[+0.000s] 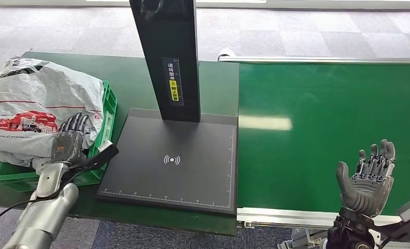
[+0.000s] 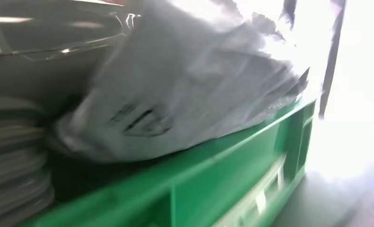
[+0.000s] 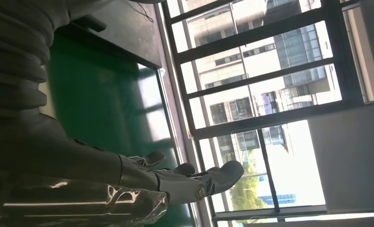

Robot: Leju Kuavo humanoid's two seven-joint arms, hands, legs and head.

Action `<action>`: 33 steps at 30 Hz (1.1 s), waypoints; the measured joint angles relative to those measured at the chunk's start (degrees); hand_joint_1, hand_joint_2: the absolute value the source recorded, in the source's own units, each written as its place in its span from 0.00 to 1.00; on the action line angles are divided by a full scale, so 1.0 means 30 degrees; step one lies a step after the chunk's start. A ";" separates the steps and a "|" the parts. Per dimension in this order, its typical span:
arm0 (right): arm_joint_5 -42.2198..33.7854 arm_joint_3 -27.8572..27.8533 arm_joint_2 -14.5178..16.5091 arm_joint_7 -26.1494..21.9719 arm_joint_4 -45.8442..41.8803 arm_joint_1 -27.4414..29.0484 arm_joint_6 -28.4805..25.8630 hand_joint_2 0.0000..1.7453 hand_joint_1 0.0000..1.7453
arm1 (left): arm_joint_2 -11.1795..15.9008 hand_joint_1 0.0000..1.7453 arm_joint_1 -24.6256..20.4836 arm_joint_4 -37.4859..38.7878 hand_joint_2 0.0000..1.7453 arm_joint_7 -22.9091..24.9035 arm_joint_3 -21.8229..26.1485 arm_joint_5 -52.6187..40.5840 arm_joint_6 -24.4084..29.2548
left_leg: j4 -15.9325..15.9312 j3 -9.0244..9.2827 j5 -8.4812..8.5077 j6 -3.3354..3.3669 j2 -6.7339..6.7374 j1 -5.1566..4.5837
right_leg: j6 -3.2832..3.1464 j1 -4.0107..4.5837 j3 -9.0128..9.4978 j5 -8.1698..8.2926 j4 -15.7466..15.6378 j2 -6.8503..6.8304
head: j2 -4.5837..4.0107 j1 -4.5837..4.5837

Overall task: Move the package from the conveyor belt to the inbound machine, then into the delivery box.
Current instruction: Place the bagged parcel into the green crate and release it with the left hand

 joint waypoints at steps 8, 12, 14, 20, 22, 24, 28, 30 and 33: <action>-0.0135 -0.0435 -0.0025 0.0106 -0.0089 -0.0022 -0.0165 1.00 0.00 | -0.1522 0.00 -0.0137 -0.0521 1.00 -0.3629 0.3575 1.5984 -1.0172 | -0.0001 0.0001 0.0115 0.0178 -0.0483 -0.0168 | 0.0120 -0.0192 0.0131 -0.0084 -0.0020 -0.0501 | 0.0000 0.0002; -0.0255 -0.0481 -0.0056 0.0160 -0.0089 -0.0055 -0.0220 1.00 0.00 | -0.2276 0.00 0.0578 -0.1819 1.00 -0.3437 0.3764 1.7600 -1.0952 | 0.0009 0.0022 0.0036 0.0272 -0.0235 -0.0203 | 0.0207 -0.0224 0.0151 -0.0013 -0.0122 -0.0254 | 0.0000 -0.0002; -0.0264 -0.0495 -0.0065 0.0171 -0.0089 -0.0056 -0.0222 1.00 0.00 | -0.2429 0.00 0.0729 -0.2152 1.00 -0.3357 0.3844 1.7775 -1.0928 | 0.0013 0.0023 0.0003 0.0306 -0.0196 -0.0215 | 0.0216 -0.0227 0.0135 -0.0014 -0.0139 -0.0227 | 0.0000 0.0000; -0.0264 -0.0502 -0.0066 0.0182 -0.0089 -0.0056 -0.0222 1.00 0.00 | -0.2662 0.00 0.1013 -0.2653 1.00 -0.3313 0.4041 1.7866 -1.0913 | 0.0015 0.0018 -0.0037 0.0317 -0.0124 -0.0220 | 0.0223 -0.0227 0.0102 -0.0019 -0.0142 -0.0164 | 0.0000 -0.0007; -0.0264 -0.0506 -0.0066 0.0182 -0.0089 -0.0056 -0.0222 1.00 0.00 | -0.2698 0.00 0.1060 -0.2739 1.00 -0.3309 0.4096 1.7866 -1.0913 | 0.0015 0.0014 -0.0043 0.0315 -0.0112 -0.0219 | 0.0226 -0.0226 0.0090 -0.0022 -0.0141 -0.0148 | 0.0000 -0.0005; -0.0264 -0.0510 -0.0066 0.0182 -0.0089 -0.0056 -0.0222 1.00 0.00 | -0.2715 0.00 0.1085 -0.2786 1.00 -0.3309 0.4105 1.7866 -1.0913 | 0.0015 0.0009 -0.0049 0.0315 -0.0099 -0.0218 | 0.0226 -0.0225 0.0084 -0.0024 -0.0141 -0.0136 | 0.0000 -0.0005; -0.0264 -0.0510 -0.0066 0.0182 -0.0089 -0.0056 -0.0222 1.00 0.00 | -0.2789 0.00 0.1113 -0.2854 1.00 -0.3309 0.4118 1.7866 -1.0913 | 0.0014 0.0006 -0.0054 0.0316 -0.0084 -0.0217 | 0.0227 -0.0224 0.0077 -0.0025 -0.0141 -0.0127 | 0.0000 -0.0005; -0.0264 -0.0510 -0.0066 0.0182 -0.0089 -0.0056 -0.0222 1.00 0.00 | -0.2817 0.00 0.1119 -0.2877 1.00 -0.3309 0.4127 1.7866 -1.0913 | 0.0014 0.0005 -0.0054 0.0316 -0.0081 -0.0217 | 0.0227 -0.0225 0.0077 -0.0025 -0.0141 -0.0124 | 0.0000 -0.0003; -0.0264 -0.0510 -0.0066 0.0182 -0.0089 -0.0056 -0.0222 1.00 0.00 | -0.2835 0.00 0.1125 -0.2886 1.00 -0.3309 0.4129 1.7866 -1.0913 | 0.0014 0.0006 -0.0055 0.0317 -0.0078 -0.0218 | 0.0227 -0.0225 0.0077 -0.0024 -0.0141 -0.0122 | 0.0000 -0.0002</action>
